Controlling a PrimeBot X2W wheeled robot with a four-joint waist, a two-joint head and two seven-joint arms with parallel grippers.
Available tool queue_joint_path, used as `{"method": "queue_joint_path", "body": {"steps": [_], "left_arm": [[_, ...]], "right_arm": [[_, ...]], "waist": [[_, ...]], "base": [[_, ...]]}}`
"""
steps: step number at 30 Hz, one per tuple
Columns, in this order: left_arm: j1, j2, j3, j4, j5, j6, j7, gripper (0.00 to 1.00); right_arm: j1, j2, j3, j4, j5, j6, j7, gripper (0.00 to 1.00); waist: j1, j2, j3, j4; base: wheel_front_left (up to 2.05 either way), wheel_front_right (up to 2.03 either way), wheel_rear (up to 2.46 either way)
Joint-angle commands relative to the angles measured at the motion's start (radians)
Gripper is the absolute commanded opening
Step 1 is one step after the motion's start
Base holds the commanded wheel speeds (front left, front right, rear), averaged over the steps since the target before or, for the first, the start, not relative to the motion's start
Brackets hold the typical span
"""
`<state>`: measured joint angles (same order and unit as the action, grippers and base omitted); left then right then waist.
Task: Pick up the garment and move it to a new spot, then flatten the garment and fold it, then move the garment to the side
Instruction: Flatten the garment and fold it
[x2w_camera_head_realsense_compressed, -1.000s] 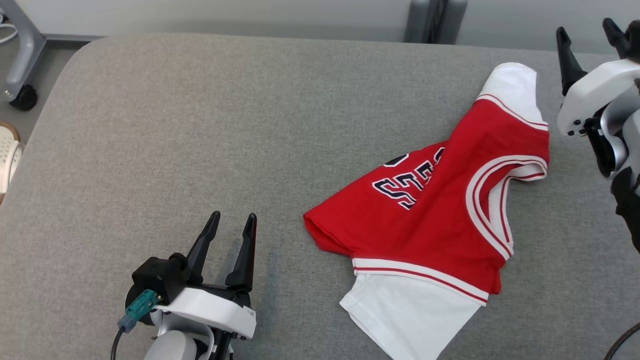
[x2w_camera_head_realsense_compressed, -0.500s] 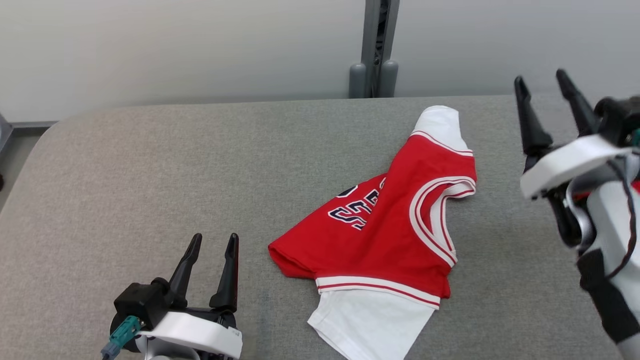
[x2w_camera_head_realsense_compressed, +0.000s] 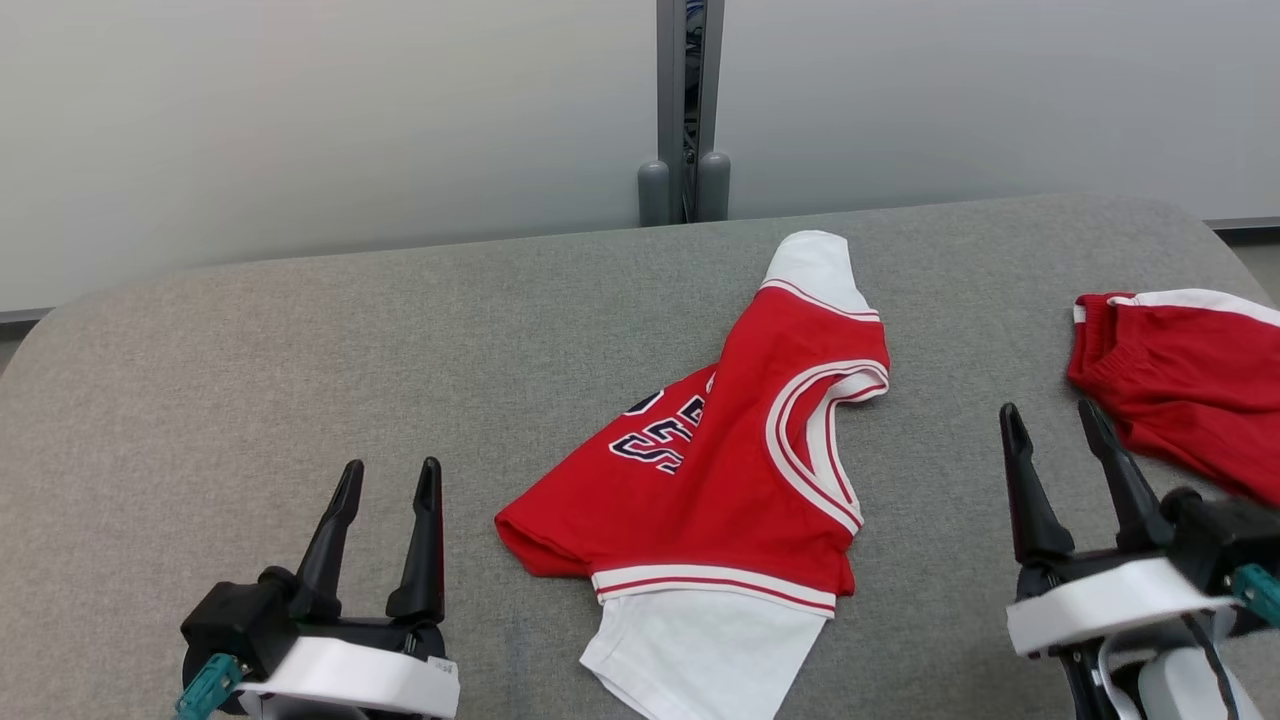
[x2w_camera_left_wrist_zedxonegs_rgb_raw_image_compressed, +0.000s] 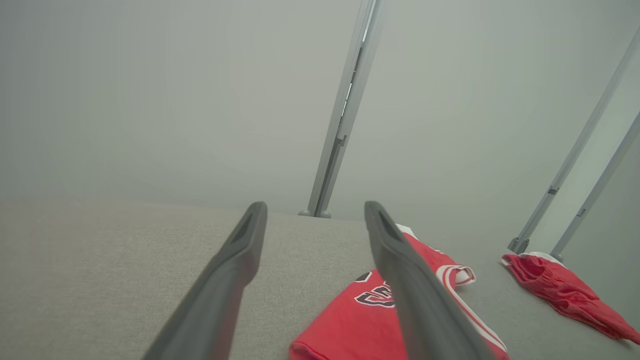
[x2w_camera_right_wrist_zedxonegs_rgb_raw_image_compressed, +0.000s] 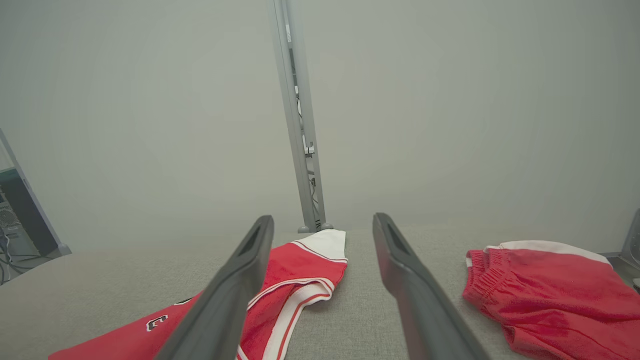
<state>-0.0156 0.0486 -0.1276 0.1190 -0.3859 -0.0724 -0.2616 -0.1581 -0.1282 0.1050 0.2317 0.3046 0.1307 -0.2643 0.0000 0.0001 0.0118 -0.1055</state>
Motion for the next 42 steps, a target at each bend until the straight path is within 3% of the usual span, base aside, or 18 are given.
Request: {"method": "queue_joint_path", "body": {"steps": [1,9,22,28,42], "left_arm": [[0.011,0.004,0.007,-0.001,0.007,0.000,-0.003,1.00],[0.047,0.004,0.061,-0.003,-0.013,0.018,-0.003,1.00],[0.033,0.004,0.066,0.000,0.002,0.007,-0.003,1.00],[0.032,0.004,0.068,0.003,0.001,0.014,-0.003,1.00],[0.020,0.004,0.041,0.040,0.006,-0.001,-0.003,1.00]], "right_arm": [[0.033,0.010,-0.016,-0.014,-0.004,0.000,0.000,1.00],[0.140,0.065,-0.009,-0.047,-0.037,0.000,0.000,1.00],[0.132,0.075,0.002,-0.037,-0.036,0.000,0.000,1.00],[0.145,0.074,0.086,0.052,0.041,0.000,0.012,1.00],[0.170,0.075,0.316,0.210,0.242,0.000,0.195,1.00]], "waist": [[0.0000,-0.0001,-0.001,0.000],[0.0000,-0.0001,-0.001,-0.004],[0.0000,-0.0001,0.001,0.006],[0.0000,-0.0001,0.013,0.016],[0.0000,-0.0001,0.032,0.046]], "base": [[0.00,0.00,0.00],[0.00,0.00,0.00],[0.00,0.00,0.00],[0.00,0.00,0.00],[0.00,0.00,0.00]]}}
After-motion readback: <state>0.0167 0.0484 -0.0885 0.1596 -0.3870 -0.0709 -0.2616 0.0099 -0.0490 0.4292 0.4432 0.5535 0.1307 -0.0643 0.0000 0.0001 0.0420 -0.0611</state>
